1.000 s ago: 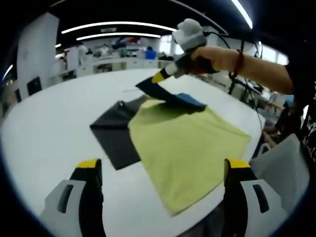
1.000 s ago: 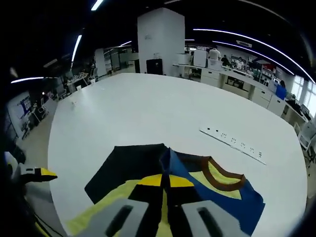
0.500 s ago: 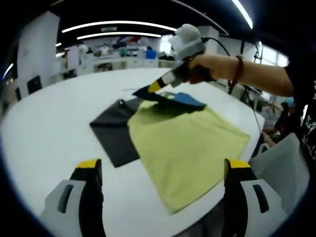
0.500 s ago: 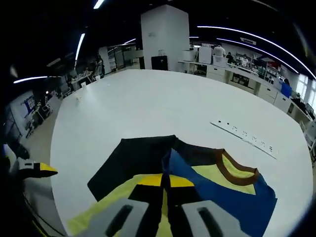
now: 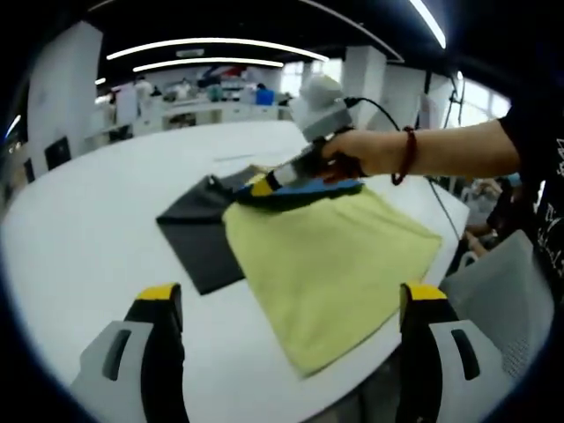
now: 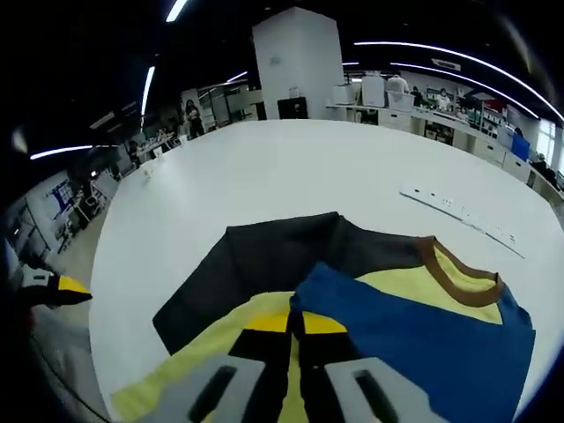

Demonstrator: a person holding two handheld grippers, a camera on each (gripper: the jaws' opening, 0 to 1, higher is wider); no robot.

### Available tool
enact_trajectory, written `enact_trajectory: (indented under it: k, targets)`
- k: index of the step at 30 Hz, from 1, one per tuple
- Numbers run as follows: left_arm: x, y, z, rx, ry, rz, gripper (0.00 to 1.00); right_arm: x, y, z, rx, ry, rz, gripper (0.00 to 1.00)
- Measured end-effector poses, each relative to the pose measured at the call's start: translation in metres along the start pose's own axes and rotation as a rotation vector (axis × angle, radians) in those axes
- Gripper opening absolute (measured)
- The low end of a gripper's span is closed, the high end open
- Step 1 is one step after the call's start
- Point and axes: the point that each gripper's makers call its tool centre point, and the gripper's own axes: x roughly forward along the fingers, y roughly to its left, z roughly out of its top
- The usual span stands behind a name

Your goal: Fold the garment on the visible template until the final outline fits inside the template.

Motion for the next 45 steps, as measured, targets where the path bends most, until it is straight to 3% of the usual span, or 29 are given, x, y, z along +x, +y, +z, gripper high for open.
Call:
enact_trajectory:
  k: [11,20,24,30,38,43,45]
  targets:
    - [0.001,-0.004,0.0,0.011,0.006,-0.013,0.99,0.01,0.014,-0.024,0.036,0.069,0.063,0.04]
    - [0.0,-0.005,0.001,0.011,0.009,-0.013,0.99,0.008,0.023,-0.022,0.051,0.057,0.096,0.16]
    - [-0.001,-0.005,0.004,0.011,-0.001,-0.01,0.99,0.002,0.018,-0.01,0.051,0.019,0.084,0.33]
    - [-0.001,-0.002,0.005,0.009,-0.004,0.001,0.99,-0.009,0.008,0.002,0.035,-0.016,0.075,0.53]
    - [0.0,0.003,0.012,0.016,-0.009,0.017,0.99,-0.031,-0.026,0.015,0.024,-0.055,-0.006,0.73]
    - [0.004,0.002,0.02,0.025,-0.011,0.011,0.99,-0.048,-0.051,0.013,0.013,-0.064,-0.049,0.77]
    - [0.006,0.001,0.021,0.03,-0.013,0.01,0.99,-0.055,-0.066,0.013,0.0,-0.07,-0.098,0.79]
